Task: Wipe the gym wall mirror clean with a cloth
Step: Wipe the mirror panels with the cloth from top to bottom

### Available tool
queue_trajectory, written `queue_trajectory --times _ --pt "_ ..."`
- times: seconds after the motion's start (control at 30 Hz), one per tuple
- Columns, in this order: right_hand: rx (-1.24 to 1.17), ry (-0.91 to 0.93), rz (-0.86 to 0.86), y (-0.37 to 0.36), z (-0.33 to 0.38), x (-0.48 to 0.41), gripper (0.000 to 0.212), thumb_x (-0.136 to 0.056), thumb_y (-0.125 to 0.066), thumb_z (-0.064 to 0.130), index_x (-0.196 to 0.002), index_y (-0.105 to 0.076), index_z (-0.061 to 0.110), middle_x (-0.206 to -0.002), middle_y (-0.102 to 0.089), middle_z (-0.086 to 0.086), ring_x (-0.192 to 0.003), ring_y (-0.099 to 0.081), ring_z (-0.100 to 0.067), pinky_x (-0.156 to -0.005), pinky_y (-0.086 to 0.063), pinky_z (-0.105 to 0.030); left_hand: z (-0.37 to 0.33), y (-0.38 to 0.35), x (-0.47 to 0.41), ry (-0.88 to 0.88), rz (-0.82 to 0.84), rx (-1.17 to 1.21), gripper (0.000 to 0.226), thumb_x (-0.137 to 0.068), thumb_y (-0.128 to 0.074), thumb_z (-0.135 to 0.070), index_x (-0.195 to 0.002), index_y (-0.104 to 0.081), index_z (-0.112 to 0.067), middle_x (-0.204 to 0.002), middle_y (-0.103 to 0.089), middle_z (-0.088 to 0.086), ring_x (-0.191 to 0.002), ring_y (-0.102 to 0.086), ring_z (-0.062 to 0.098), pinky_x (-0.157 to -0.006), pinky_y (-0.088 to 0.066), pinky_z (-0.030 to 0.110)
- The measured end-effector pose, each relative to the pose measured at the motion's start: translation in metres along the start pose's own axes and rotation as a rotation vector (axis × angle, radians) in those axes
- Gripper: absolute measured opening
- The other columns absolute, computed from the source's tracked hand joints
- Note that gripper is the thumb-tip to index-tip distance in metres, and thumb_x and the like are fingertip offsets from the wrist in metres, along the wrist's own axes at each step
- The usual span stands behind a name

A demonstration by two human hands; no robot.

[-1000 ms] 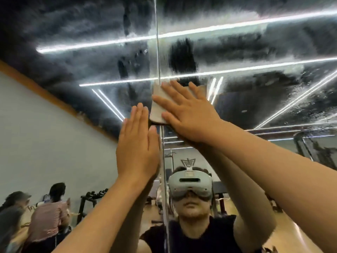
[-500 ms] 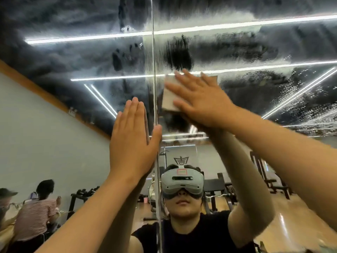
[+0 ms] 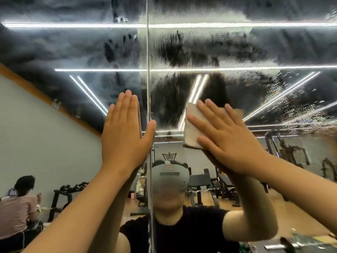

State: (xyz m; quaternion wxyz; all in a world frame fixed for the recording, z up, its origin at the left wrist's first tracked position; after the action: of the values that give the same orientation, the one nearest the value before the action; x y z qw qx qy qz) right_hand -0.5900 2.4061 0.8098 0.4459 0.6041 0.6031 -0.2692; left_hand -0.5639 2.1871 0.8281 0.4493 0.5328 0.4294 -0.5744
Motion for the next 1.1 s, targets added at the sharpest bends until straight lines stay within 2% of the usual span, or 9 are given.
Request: queue_trajectory --times 0.13,0.23,0.33,0.47,0.57,0.73,0.9,1.0,1.1 --pt "-0.026 0.048 0.026 -0.002 -0.009 0.019 0.056 -0.103 -0.014 0.055 -0.157 -0.012 0.04 -0.166 0.0 0.008 -0.152 0.009 -0.01 -0.122 0.008 -0.038 0.0 0.001 0.0 -0.007 0.005 0.006 0.076 -0.099 -0.031 -0.054 -0.158 -0.015 -0.01 -0.166 -0.009 0.005 -0.153 -0.004 0.016 -0.123 0.002 0.03" --pt "-0.067 -0.087 -0.007 0.007 -0.037 -0.002 0.056 -0.098 -0.006 0.059 -0.152 -0.001 0.048 -0.163 0.009 0.015 -0.15 0.015 -0.005 -0.121 0.012 -0.036 0.0 0.002 0.0 -0.011 -0.001 0.017 0.073 -0.101 -0.037 -0.05 -0.158 -0.014 -0.01 -0.166 -0.009 0.005 -0.153 -0.004 0.016 -0.123 0.003 0.03" --pt "-0.062 -0.213 -0.018 0.019 -0.076 -0.032 0.058 -0.095 -0.005 0.06 -0.152 0.001 0.047 -0.164 0.01 0.012 -0.15 0.014 -0.005 -0.118 0.015 -0.032 0.0 0.001 -0.001 -0.015 -0.02 0.002 0.074 -0.1 -0.03 -0.052 -0.157 -0.016 -0.008 -0.166 -0.011 0.007 -0.153 -0.005 0.018 -0.124 0.001 0.032" --pt "-0.015 -0.324 0.0 0.036 -0.128 -0.078 0.065 -0.093 -0.01 0.055 -0.156 -0.004 0.041 -0.167 0.005 0.003 -0.153 0.006 -0.015 -0.121 0.005 -0.042 0.001 -0.001 0.0 -0.018 -0.018 0.004 0.073 -0.1 -0.029 -0.052 -0.158 -0.015 -0.008 -0.166 -0.01 0.007 -0.153 -0.004 0.018 -0.124 0.001 0.033" --pt "-0.002 -0.372 -0.007 0.039 -0.148 -0.095 0.058 -0.102 -0.016 0.05 -0.157 -0.003 0.039 -0.167 0.005 0.003 -0.153 0.006 -0.017 -0.121 0.004 -0.045 0.001 -0.003 0.0 -0.021 -0.026 0.0 0.073 -0.1 -0.028 -0.052 -0.158 -0.014 -0.008 -0.166 -0.01 0.007 -0.153 -0.004 0.018 -0.124 0.0 0.034" --pt "0.013 -0.354 0.039 0.034 -0.139 -0.078 0.066 -0.093 -0.006 0.056 -0.156 0.002 0.039 -0.167 0.01 0.003 -0.153 0.01 -0.016 -0.122 0.006 -0.044 0.001 -0.003 -0.001 -0.019 -0.018 -0.005 0.079 -0.095 -0.024 -0.055 -0.158 -0.014 -0.008 -0.166 -0.01 0.007 -0.153 -0.004 0.018 -0.124 0.001 0.034" --pt "-0.052 -0.196 0.052 0.014 -0.091 0.013 0.06 -0.096 -0.005 0.062 -0.153 0.006 0.046 -0.165 0.013 0.009 -0.151 0.015 -0.01 -0.12 0.015 -0.033 0.0 -0.001 0.002 -0.017 -0.015 -0.015 0.074 -0.1 -0.028 -0.051 -0.157 -0.016 -0.006 -0.166 -0.012 0.01 -0.153 -0.005 0.02 -0.124 0.0 0.034" --pt "-0.015 -0.1 0.069 0.001 -0.063 0.085 0.058 -0.103 -0.014 0.054 -0.157 -0.001 0.04 -0.167 0.005 0.005 -0.154 0.006 -0.016 -0.122 0.006 -0.038 -0.001 -0.002 0.0 -0.02 -0.002 -0.025 0.072 -0.102 -0.032 -0.048 -0.157 -0.016 -0.004 -0.165 -0.012 0.012 -0.153 -0.006 0.022 -0.124 -0.001 0.036" --pt "-0.016 -0.034 0.091 -0.005 -0.054 0.114 0.057 -0.105 -0.016 0.051 -0.159 -0.009 0.033 -0.167 -0.001 0.001 -0.154 0.001 -0.02 -0.122 -0.001 -0.042 -0.005 0.003 0.0 -0.031 -0.019 0.009 0.072 -0.099 -0.032 -0.046 -0.156 -0.019 -0.005 -0.164 -0.016 0.012 -0.153 -0.01 0.023 -0.125 -0.003 0.037"
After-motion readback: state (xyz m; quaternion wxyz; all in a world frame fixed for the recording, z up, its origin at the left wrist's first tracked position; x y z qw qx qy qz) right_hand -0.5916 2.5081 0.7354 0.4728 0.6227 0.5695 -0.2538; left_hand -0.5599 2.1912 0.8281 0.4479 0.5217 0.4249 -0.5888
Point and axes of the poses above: each hand's wrist, its own x-axis away from the middle knuckle, its own y-axis out of the back of the hand, z = x × y, the point moved 7 cm from there along -x, towards the middle knuckle
